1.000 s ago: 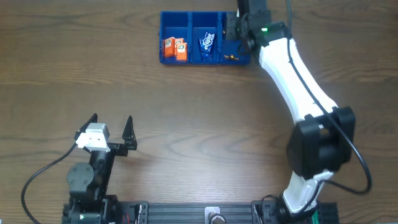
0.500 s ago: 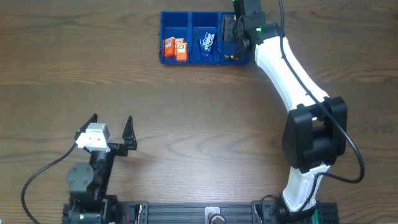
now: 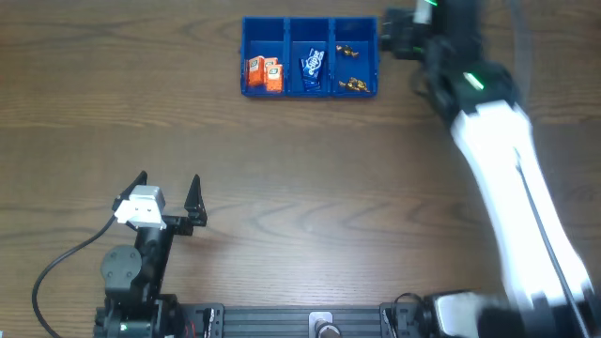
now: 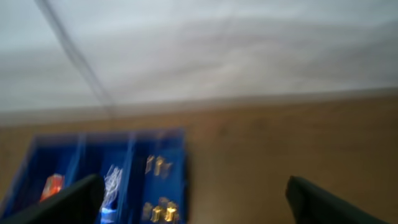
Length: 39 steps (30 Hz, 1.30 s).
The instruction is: Sort Candies Into Trays
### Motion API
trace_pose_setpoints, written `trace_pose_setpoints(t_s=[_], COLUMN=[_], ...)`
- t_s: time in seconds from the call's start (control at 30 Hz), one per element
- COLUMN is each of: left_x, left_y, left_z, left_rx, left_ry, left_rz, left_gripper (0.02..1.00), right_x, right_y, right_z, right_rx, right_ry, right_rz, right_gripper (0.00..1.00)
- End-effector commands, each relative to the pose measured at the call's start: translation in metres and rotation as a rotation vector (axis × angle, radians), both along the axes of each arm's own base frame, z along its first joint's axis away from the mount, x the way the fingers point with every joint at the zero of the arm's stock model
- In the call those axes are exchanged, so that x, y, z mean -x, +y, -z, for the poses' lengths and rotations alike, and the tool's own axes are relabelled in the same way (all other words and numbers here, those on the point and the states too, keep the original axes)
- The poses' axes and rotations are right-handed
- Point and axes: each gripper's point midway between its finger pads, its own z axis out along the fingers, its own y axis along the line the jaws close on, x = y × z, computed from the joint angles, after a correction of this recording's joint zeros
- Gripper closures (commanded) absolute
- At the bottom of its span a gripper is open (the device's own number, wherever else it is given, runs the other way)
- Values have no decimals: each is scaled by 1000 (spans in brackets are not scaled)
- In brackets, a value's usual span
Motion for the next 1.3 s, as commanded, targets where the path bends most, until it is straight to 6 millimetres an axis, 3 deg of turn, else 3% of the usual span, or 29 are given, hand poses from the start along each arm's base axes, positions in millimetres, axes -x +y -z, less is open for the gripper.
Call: trace_pose_setpoints(t_s=[0.03,0.13,0.2,0.3,0.4,0.57,0.83,1.13,1.3], left_x=[1,1,1,1,1,1,1,1,1], left_y=[-2,-2,-2,-2,-2,-2,-2,-2,-2], left_z=[16,16,16,16,16,16,16,16,16], left_rx=[-3,-3,-3,-3,-3,-3,-3,-3,-3], left_ry=[47,47,47,47,47,47,47,47,47], left_rz=[16,16,16,16,16,16,16,16,16], left_gripper=[20,20,20,20,20,20,20,23,23], right_x=[88,140,164,190,203,211,216,207,203], right_y=[-51,-62,-62,-59,-53,-44,-41,-18,-17], right_z=[-16,-5,9,38,63,86,97,135,159], right_rx=[52,43,42,30,12,-4,-2,-36,-42], right_ry=[-155,-235,-273,-329,-391,-453,-527,-471,-424], right_rz=[94,114,113,89,40,-39,-61,-159,-163], right_gripper=[1,1,1,1,1,1,1,1,3])
